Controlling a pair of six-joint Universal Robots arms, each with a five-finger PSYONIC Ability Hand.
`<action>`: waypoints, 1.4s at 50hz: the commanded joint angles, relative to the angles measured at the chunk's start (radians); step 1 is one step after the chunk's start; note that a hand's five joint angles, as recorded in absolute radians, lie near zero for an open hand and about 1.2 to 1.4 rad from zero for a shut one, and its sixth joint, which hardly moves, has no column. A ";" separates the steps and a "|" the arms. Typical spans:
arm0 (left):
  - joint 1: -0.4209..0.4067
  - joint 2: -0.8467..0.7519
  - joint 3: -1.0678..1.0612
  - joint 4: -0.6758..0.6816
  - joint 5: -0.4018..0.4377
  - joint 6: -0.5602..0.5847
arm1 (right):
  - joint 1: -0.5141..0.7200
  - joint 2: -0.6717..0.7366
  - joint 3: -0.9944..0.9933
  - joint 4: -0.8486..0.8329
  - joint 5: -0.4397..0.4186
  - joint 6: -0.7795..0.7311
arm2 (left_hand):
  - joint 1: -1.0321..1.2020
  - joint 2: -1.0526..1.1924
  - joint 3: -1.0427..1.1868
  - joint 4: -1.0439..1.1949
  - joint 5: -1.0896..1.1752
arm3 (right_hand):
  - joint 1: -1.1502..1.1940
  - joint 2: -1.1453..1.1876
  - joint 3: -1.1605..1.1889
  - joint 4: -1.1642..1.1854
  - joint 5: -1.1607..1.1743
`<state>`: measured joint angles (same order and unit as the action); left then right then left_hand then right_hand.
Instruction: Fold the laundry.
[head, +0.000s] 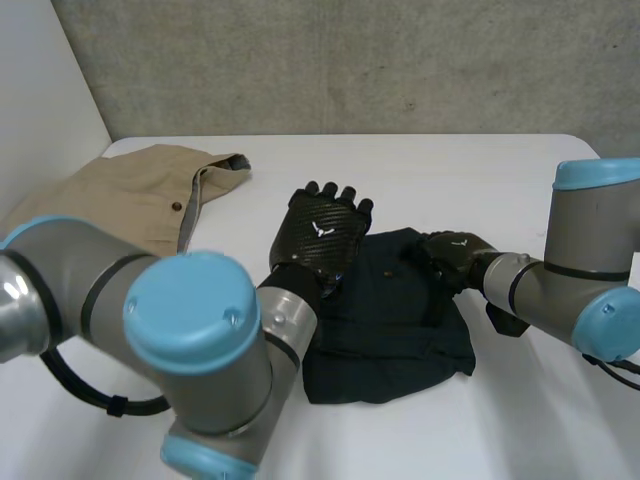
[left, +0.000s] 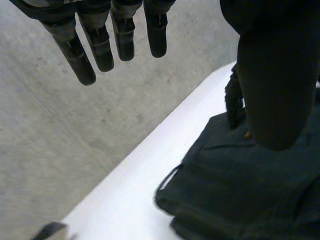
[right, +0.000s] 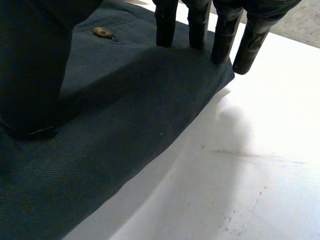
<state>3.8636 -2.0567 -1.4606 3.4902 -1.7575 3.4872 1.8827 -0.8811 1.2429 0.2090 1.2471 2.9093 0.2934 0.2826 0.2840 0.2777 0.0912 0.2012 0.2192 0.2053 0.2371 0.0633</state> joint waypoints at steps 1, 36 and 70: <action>0.048 -0.161 0.141 -0.204 0.119 -0.112 | 0.003 -0.030 0.075 -0.060 -0.002 -0.007 | -0.030 -0.019 -0.021 -0.014 -0.002 | -0.027 -0.045 -0.031 -0.063 -0.063; 0.091 0.016 0.089 -0.304 0.136 -0.166 | -0.071 -0.269 0.236 -0.137 0.051 0.062 | -0.074 -0.063 -0.065 -0.058 -0.046 | -0.027 -0.045 -0.031 -0.063 -0.063; 0.158 0.162 0.043 -0.310 0.256 -0.241 | -0.042 -0.242 0.546 -0.321 0.040 0.317 | -0.074 -0.063 -0.065 -0.058 -0.046 | -0.027 -0.045 -0.031 -0.063 -0.063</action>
<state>4.0226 -1.8929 -1.4172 3.1798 -1.5009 3.2472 1.8055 -1.1612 1.8240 -0.1060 1.2822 3.2199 0.2245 0.2183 0.2405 0.2331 0.0507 0.1494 0.2037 0.1723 0.2371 0.0577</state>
